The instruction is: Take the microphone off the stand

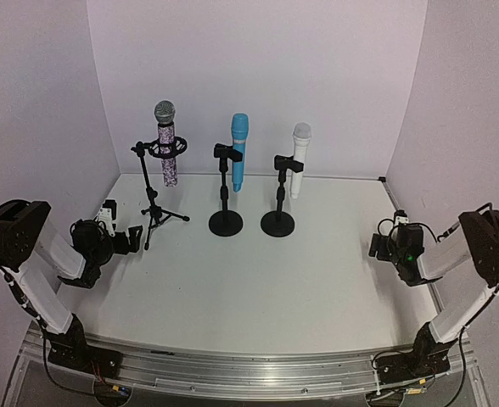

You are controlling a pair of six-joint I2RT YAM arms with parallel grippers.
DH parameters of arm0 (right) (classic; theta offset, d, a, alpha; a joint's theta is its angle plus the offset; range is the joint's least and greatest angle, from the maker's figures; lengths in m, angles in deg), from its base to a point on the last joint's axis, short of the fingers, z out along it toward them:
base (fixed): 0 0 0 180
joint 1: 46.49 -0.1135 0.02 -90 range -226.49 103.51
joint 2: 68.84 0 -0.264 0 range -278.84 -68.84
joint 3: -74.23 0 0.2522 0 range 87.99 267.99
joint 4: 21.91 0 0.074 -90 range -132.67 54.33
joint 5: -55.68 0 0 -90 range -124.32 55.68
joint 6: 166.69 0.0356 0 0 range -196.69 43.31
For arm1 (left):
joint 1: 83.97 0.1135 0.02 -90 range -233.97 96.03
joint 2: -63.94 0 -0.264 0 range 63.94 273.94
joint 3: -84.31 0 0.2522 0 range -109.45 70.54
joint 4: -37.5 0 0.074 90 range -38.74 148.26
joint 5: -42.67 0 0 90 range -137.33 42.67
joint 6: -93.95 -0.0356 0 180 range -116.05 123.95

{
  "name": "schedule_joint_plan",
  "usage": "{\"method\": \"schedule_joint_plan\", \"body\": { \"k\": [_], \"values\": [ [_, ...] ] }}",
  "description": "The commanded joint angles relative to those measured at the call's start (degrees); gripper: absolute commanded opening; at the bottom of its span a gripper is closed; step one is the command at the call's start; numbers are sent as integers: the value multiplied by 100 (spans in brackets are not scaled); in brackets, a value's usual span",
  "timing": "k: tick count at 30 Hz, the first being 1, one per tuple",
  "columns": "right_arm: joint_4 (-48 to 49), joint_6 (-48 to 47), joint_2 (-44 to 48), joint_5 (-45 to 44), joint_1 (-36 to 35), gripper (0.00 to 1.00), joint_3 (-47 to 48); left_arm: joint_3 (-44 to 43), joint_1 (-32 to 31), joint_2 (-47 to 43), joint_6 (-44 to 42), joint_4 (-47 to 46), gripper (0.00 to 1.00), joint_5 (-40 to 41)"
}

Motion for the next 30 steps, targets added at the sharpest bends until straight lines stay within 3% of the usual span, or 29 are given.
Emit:
{"method": "schedule_joint_plan", "body": {
  "k": [1,4,8,13,18,21,23,25,27,30],
  "values": [
    [-953,-201,852,455,23,98,444,-110,27,-23,-19,-246,100,-55],
    [-1460,-231,1236,1183,29,98,694,-109,25,-324,10,-79,100,3],
    [-1898,-96,1566,2640,28,97,1174,-128,24,-1264,-291,953,100,-729],
    [-3436,163,1311,4411,-32,95,2691,645,22,-2565,-423,1077,100,-1446],
    [-4160,-274,1000,5316,-512,95,3944,1069,18,-3958,-987,1815,100,-2675],
    [-4176,-576,811,5711,-648,95,4384,776,-30,-4547,-1605,2868,100,-3659],
    [-4175,-704,671,5852,-714,95,4623,371,-294,-4553,-2037,3525,100,-4043],
    [-4167,-857,543,5908,-787,95,4802,-57,-866,-4308,-2486,3991,100,-3853],
    [-4147,-941,395,5931,-826,95,4916,-361,-1651,-3953,-2708,3984,100,-3238],
    [-4022,-881,218,6023,-843,95,5088,-1003,-2397,-3108,-2585,3785,100,-3053]
  ]
}}
